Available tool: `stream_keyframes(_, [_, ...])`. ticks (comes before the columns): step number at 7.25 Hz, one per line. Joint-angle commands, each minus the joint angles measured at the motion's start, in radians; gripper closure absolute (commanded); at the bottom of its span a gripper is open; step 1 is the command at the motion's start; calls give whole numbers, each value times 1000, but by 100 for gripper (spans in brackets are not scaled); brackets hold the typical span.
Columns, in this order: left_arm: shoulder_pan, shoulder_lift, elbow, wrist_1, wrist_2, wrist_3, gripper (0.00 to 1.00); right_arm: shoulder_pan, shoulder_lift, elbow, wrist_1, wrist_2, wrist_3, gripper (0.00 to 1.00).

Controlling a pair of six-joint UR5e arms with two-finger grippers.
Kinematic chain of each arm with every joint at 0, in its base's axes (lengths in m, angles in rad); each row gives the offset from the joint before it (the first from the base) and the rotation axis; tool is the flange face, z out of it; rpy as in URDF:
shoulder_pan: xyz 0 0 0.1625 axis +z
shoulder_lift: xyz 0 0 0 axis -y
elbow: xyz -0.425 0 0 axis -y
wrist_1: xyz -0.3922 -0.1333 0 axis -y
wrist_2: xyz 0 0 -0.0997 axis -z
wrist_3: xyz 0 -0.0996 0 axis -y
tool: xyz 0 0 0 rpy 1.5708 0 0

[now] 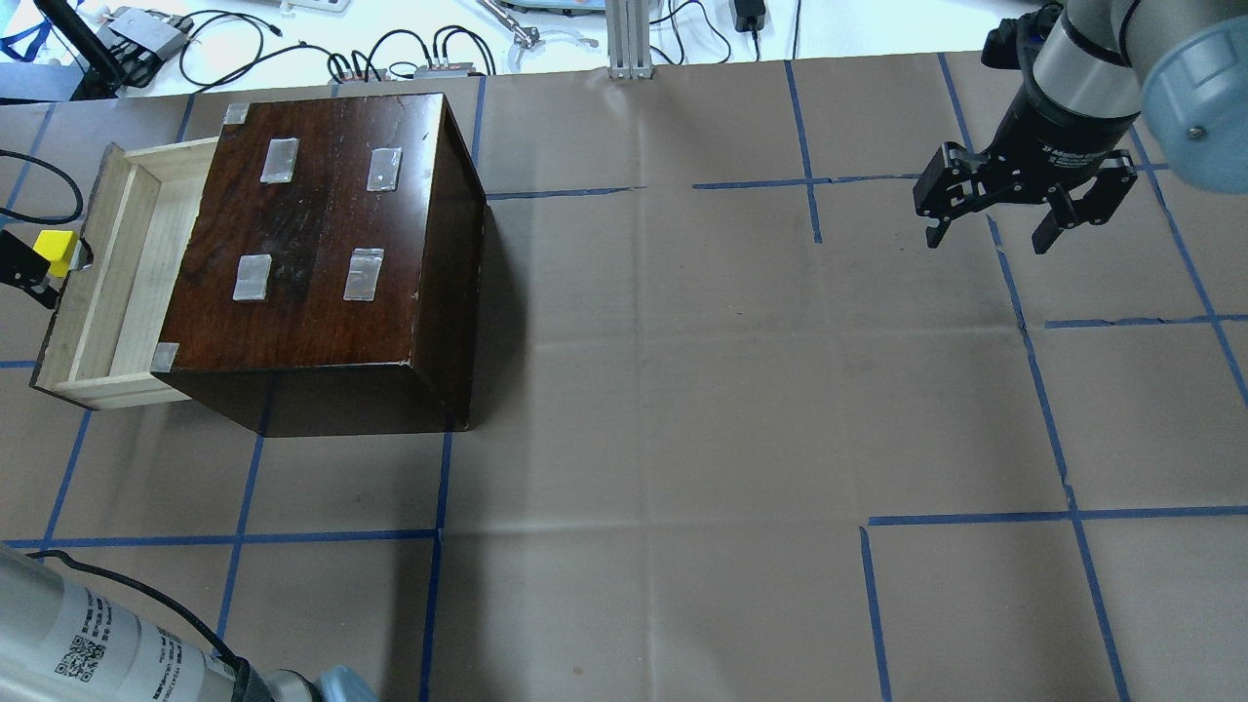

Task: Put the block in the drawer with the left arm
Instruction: 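Release the handle and move the left gripper over the yellow cube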

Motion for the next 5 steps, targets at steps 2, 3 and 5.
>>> stream_keyframes(2, [2,-2,41,1,3,3,3,0,0,-1,0,0,-1,0])
stream_keyframes(3, [2,-28,96,1,0,3,2,0,0,1,0,0,1,0])
stream_keyframes(5, [4,-179,270,1,-12,116,2,0,0,1,0,0,-1,0])
